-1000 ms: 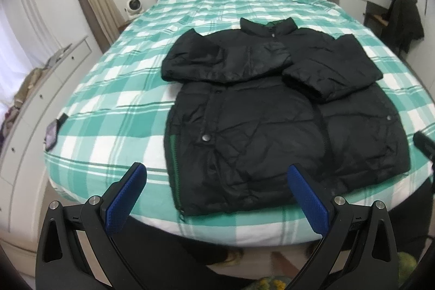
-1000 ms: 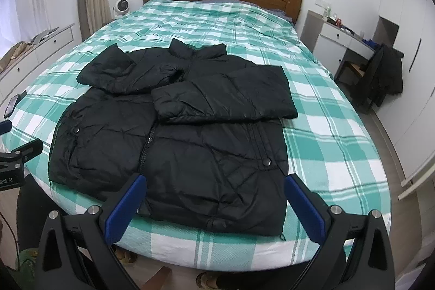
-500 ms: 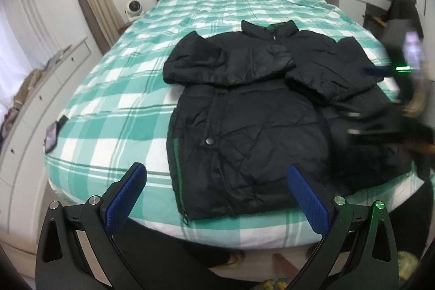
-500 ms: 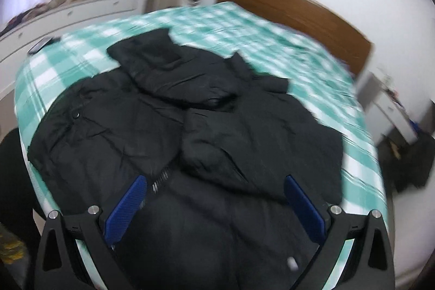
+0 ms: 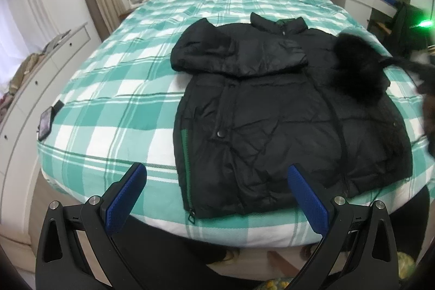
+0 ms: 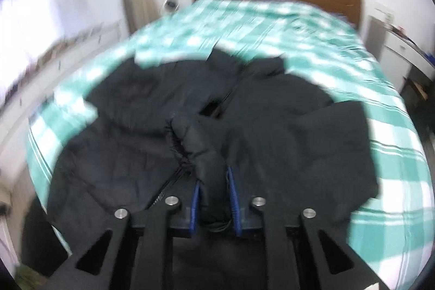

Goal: Fold large clothes

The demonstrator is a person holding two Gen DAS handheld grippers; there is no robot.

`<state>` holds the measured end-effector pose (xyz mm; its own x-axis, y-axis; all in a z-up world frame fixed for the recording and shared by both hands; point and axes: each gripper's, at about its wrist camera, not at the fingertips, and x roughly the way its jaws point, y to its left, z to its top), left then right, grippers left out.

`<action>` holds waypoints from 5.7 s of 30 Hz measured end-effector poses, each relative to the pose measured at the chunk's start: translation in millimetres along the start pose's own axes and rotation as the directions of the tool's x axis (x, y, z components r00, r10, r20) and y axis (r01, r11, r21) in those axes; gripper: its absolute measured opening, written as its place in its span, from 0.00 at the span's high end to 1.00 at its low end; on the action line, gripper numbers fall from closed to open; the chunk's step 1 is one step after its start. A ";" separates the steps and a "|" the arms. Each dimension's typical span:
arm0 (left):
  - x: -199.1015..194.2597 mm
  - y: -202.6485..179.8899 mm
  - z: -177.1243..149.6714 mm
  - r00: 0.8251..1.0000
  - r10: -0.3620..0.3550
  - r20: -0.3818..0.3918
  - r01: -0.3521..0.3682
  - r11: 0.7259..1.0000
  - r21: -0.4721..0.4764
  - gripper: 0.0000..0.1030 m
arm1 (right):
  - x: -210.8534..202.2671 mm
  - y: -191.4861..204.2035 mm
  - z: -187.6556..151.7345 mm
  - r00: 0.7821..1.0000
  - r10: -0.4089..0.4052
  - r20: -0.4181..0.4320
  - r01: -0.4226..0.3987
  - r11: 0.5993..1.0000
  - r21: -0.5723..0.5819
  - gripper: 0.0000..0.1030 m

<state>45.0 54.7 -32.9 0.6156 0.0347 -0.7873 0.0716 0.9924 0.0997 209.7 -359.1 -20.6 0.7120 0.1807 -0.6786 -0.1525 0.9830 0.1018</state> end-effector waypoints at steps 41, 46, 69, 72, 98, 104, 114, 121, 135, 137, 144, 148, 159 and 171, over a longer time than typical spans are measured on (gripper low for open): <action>240.7 -141.9 170.8 0.982 -0.134 -0.130 0.173 0.913 0.369 0.80 | -105.8 -116.6 -177.6 0.928 -0.356 -0.113 0.367 0.813 0.452 0.36; 188.7 -85.8 179.5 0.982 -0.184 -0.038 0.187 0.952 0.243 0.92 | -98.0 -77.6 -154.0 0.948 -0.311 -0.073 0.315 0.873 0.373 0.36; 26.9 290.7 67.6 0.900 0.435 0.025 -0.386 0.823 -0.416 0.25 | -78.7 0.6 -92.4 0.969 -0.245 -0.018 0.243 0.944 0.221 0.36; 33.4 275.8 30.6 0.940 0.341 -0.023 -0.319 0.849 -0.421 0.25 | -74.8 -1.8 -94.1 0.966 -0.254 -0.039 0.256 0.941 0.222 0.36; 150.1 27.6 -30.9 0.942 -0.226 -0.249 0.205 0.973 -0.105 0.05 | -6.2 -76.1 -187.5 0.942 -0.011 -0.336 0.115 0.950 0.292 0.23; 150.5 4.3 -35.5 0.927 -0.267 -0.262 0.258 0.964 -0.066 0.31 | -7.2 -67.3 -186.1 0.948 0.068 -0.310 0.029 0.955 0.296 0.57; 137.9 -15.6 -33.2 0.910 -0.317 -0.266 0.317 0.947 -0.042 0.76 | -28.1 -47.7 -174.9 0.944 0.009 -0.329 0.057 0.980 0.190 0.82; 136.2 -36.2 -40.3 0.898 -0.315 -0.309 0.329 0.944 -0.006 0.75 | -41.8 -43.0 -181.5 0.931 0.009 -0.364 0.063 0.981 0.186 0.82; 56.0 -40.0 24.1 0.993 -0.089 0.071 0.084 0.993 0.081 0.00 | -57.1 -71.8 -167.1 0.959 -0.114 -0.259 0.173 0.961 0.217 0.32; 41.2 -33.9 36.0 0.988 -0.050 0.147 0.041 0.997 0.066 0.00 | -65.9 -79.4 -156.8 0.959 -0.157 -0.237 0.214 0.947 0.241 0.32; 36.5 -54.9 80.9 0.955 0.013 0.296 -0.015 1.000 0.002 0.00 | -98.4 -79.8 -135.1 0.942 -0.326 -0.076 0.335 0.911 0.242 0.32; 47.9 -46.0 61.1 0.961 -0.090 0.260 0.086 0.996 0.025 0.01 | -129.5 -87.7 -136.8 0.934 -0.350 0.078 0.315 0.905 0.284 0.13; 51.3 -109.0 31.3 0.985 -0.124 0.116 0.094 0.967 0.236 0.01 | -114.4 -145.4 -170.2 0.907 -0.418 -0.051 0.394 0.802 0.449 0.10; 33.0 -105.0 57.9 0.978 -0.112 0.177 0.083 0.983 0.166 0.01 | -116.7 -360.9 -201.7 0.936 -0.351 0.022 0.157 0.475 0.866 0.10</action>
<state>103.2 -55.2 -34.1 0.7331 -0.0983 -0.6730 0.2514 0.9586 0.1339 43.3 -741.1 -124.9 0.7352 -0.1749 -0.6549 0.6332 0.5219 0.5716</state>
